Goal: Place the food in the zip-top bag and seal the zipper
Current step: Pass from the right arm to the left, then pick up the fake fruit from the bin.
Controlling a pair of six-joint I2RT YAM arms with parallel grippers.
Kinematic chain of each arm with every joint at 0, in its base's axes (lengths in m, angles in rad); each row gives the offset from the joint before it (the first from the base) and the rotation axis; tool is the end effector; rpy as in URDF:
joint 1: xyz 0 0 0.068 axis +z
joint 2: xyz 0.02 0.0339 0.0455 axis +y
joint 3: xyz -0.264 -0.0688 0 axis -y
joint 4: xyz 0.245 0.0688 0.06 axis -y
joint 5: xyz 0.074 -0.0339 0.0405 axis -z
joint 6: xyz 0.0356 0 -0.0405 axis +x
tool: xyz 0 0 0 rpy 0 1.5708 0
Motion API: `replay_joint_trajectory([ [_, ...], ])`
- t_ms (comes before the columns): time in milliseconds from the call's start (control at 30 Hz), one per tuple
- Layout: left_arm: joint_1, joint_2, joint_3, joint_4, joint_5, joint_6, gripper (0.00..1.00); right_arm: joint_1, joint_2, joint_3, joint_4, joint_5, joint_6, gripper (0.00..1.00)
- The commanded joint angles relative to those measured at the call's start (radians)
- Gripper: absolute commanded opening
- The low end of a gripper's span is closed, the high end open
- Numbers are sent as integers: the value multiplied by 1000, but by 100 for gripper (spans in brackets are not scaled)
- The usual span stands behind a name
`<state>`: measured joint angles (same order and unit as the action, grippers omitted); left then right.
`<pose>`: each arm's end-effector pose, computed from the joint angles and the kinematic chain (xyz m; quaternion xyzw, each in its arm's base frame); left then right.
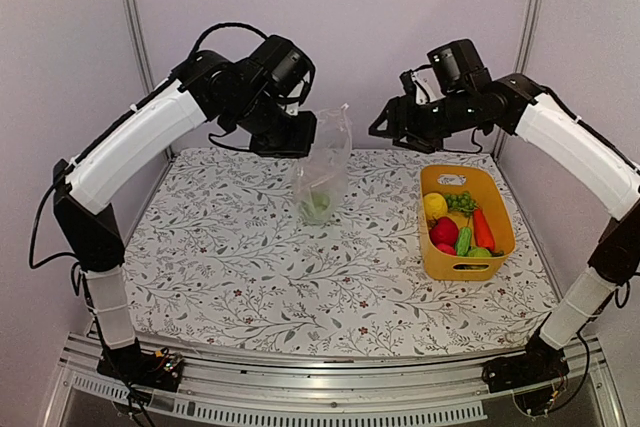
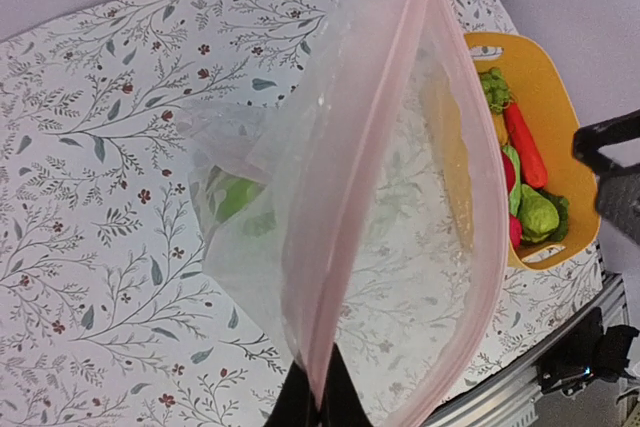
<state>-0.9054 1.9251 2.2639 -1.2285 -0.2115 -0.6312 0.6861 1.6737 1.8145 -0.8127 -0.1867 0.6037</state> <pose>0.2474 -0.3032 0.4146 0.0932 0.9333 -0.1593 0.3080 0.2794 0.2373 0.4021 -0.0774 0.8943 0.3271 0.2952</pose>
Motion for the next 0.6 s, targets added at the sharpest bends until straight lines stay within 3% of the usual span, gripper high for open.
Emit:
replay_joint_trajectory([
  [0,12,1,14,-68,-9,37,0,-128,-119,-120,-43,37,-85,64],
  [233,25,21,6,-138,46,92,0,-312,-151,-397,-13,68,-158,68],
  [567,24,26,26,-34,132,96,0,-386,1,-517,39,76,-216,78],
])
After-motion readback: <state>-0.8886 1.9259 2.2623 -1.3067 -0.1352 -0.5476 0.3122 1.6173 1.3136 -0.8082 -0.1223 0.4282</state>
